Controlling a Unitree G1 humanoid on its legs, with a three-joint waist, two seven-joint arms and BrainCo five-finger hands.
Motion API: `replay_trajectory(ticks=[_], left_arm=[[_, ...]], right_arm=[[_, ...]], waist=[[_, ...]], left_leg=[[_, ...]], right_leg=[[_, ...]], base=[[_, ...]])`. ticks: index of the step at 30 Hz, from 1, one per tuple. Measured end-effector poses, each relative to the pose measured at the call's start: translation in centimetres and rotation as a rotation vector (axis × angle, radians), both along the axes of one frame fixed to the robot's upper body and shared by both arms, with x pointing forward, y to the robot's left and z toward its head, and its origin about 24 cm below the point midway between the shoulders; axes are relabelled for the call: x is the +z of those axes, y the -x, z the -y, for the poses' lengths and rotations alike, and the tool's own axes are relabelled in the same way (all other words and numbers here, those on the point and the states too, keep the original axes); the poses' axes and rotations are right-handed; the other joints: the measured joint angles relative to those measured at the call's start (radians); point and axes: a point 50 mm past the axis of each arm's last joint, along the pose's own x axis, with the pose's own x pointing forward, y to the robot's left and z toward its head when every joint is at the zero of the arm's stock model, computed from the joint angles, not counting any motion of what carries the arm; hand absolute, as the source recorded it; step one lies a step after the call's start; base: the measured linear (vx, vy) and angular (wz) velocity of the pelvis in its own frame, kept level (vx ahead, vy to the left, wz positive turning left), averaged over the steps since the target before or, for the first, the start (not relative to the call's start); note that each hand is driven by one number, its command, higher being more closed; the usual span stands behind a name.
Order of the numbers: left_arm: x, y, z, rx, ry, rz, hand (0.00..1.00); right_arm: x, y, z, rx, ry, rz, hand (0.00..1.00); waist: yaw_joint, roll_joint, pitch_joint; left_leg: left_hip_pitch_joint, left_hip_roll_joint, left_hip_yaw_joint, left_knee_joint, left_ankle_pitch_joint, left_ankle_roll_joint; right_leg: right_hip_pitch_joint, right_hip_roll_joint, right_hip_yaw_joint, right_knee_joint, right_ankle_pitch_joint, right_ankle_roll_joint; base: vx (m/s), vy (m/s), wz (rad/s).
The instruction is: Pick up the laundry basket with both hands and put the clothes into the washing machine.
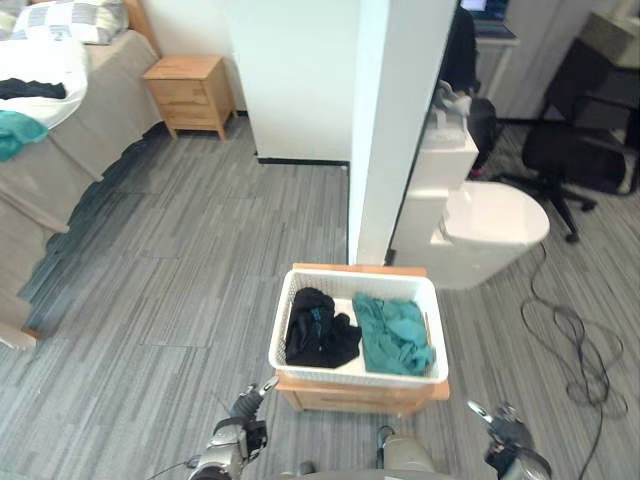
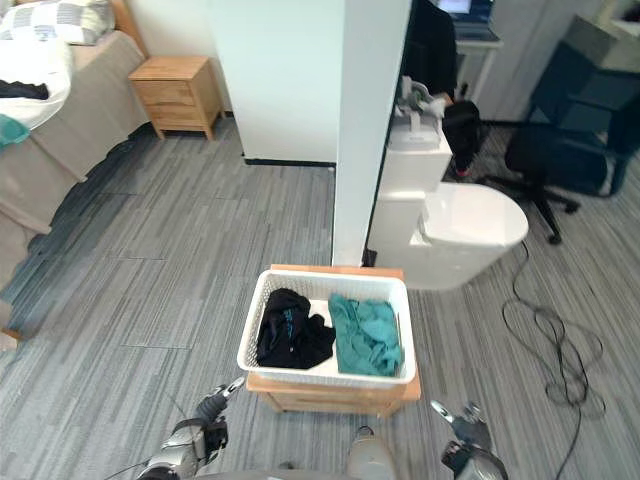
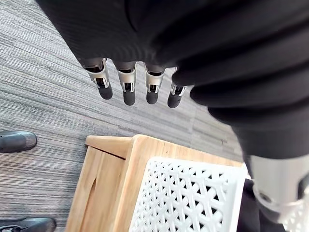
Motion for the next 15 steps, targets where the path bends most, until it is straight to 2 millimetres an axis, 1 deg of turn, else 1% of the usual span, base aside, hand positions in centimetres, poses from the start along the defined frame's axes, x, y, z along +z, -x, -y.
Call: replay_trajectory(ticks=[1,2,3,4,5,6,7,9,10,11,12,13,14,15], left_arm=[[0.0,0.7,0.2,0.104,0.033,0.016,0.0],[0.0,0.9,0.6,0.149,0.055,0.027,0.0],[0.0,1.3,1.2,0.214,0.096,0.041,0.0],[0.2,1.3,1.5,0.249,0.116,0.063,0.0],[0.4,1.2,1.4,0.28,0.126,0.089,0.0],[1.0,1.1,0.7,0.33,0.119,0.132,0.0],[1.3,1.0,0.2,0.353,0.107,0.157,0.0],[3.2,0.2,-2.2,0.451,0.051,0.275,0.0],[3.7,0.0,-2.8,0.47,0.034,0.308,0.0],[4.9,-0.6,-3.9,0.501,0.003,0.373,0.0],[5.9,-1.1,-4.9,0.506,-0.034,0.422,0.0],[6.3,-1.3,-5.2,0.508,-0.051,0.436,0.0],[7.1,-1.7,-5.7,0.51,-0.075,0.468,0.0],[7.8,-2.2,-6.0,0.514,-0.093,0.502,0.0]], right_arm=[[1.8,-0.3,0.9,-0.021,0.065,0.068,0.0],[2.7,-0.4,1.4,-0.033,0.1,0.097,0.0],[4.2,0.4,2.5,-0.086,0.169,0.139,0.0],[5.3,1.1,3.2,-0.128,0.216,0.165,0.0],[6.1,1.4,3.6,-0.156,0.259,0.182,0.0],[7.3,1.4,4.0,-0.176,0.306,0.215,0.0],[7.8,1.2,4.1,-0.176,0.324,0.235,0.0],[9.8,0.3,3.8,-0.17,0.381,0.312,0.0],[10.2,0.1,3.7,-0.166,0.391,0.329,0.0],[10.9,-0.4,3.4,-0.146,0.403,0.36,0.0],[11.4,-1.1,2.8,-0.108,0.406,0.388,0.0],[11.6,-1.6,2.4,-0.087,0.407,0.404,0.0],[11.9,-2.4,1.8,-0.042,0.404,0.426,0.0],[12.1,-3.6,1.0,0.015,0.396,0.445,0.0]], waist=[[0.0,0.021,-0.005],[-0.002,0.029,-0.004],[-0.001,0.034,-0.007],[0.0,0.041,-0.011],[0.0,0.043,-0.012],[0.0,0.04,-0.008],[0.001,0.043,-0.009],[0.004,0.042,-0.005],[0.006,0.047,-0.004],[0.008,0.051,0.007],[0.014,0.053,0.016],[0.022,0.056,0.018],[0.03,0.065,0.02],[0.031,0.075,0.028]], left_leg=[[-0.013,0.022,-0.002,0.012,-0.008,-0.018],[-0.016,0.03,-0.005,0.014,-0.006,-0.023],[-0.02,0.039,-0.006,0.013,0.004,-0.041],[-0.02,0.045,-0.005,0.014,0.009,-0.048],[-0.019,0.052,-0.005,0.014,0.011,-0.052],[-0.02,0.059,-0.002,0.016,0.011,-0.051],[-0.022,0.06,0.0,0.018,0.011,-0.051],[-0.047,0.065,0.008,0.024,0.005,-0.05],[-0.055,0.069,0.016,0.025,-0.004,-0.039],[-0.073,0.075,0.035,0.035,-0.02,-0.027],[-0.097,0.074,0.047,0.058,-0.035,-0.034],[-0.116,0.074,0.052,0.068,-0.042,-0.034],[-0.142,0.077,0.066,0.087,-0.056,-0.032],[-0.164,0.084,0.093,0.095,-0.056,-0.031]], right_leg=[[0.009,0.015,-0.024,-0.02,0.002,-0.009],[0.016,0.019,-0.04,-0.03,0.001,-0.01],[0.032,0.02,-0.067,-0.042,-0.004,-0.02],[0.044,0.021,-0.089,-0.045,-0.008,-0.026],[0.055,0.023,-0.106,-0.05,-0.009,-0.027],[0.066,0.025,-0.124,-0.057,-0.013,-0.032],[0.065,0.026,-0.128,-0.057,-0.015,-0.035],[0.056,0.025,-0.15,-0.066,-0.025,-0.04],[0.047,0.027,-0.154,-0.063,-0.031,-0.044],[0.028,0.022,-0.165,-0.037,-0.049,-0.039],[0.007,0.011,-0.172,-0.015,-0.058,-0.044],[-0.006,0.008,-0.171,-0.005,-0.06,-0.046],[-0.031,0.005,-0.171,0.006,-0.062,-0.049],[-0.053,-0.003,-0.173,0.011,-0.062,-0.049]], base=[[0.33,-0.294,0.04],[0.27,-0.241,0.32],[0.19,-0.172,0.47],[0.14,-0.12,0.57],[0.11,-0.11,0.48],[0.09,-0.095,0.32],[0.06,-0.088,0.24],[-0.02,-0.04,0.21],[-0.07,-0.012,0.22],[-0.09,-0.002,0.12],[-0.1,-0.003,0.07],[-0.12,-0.013,-0.06],[-0.1,-0.012,-0.05],[-0.08,-0.004,-0.03]])
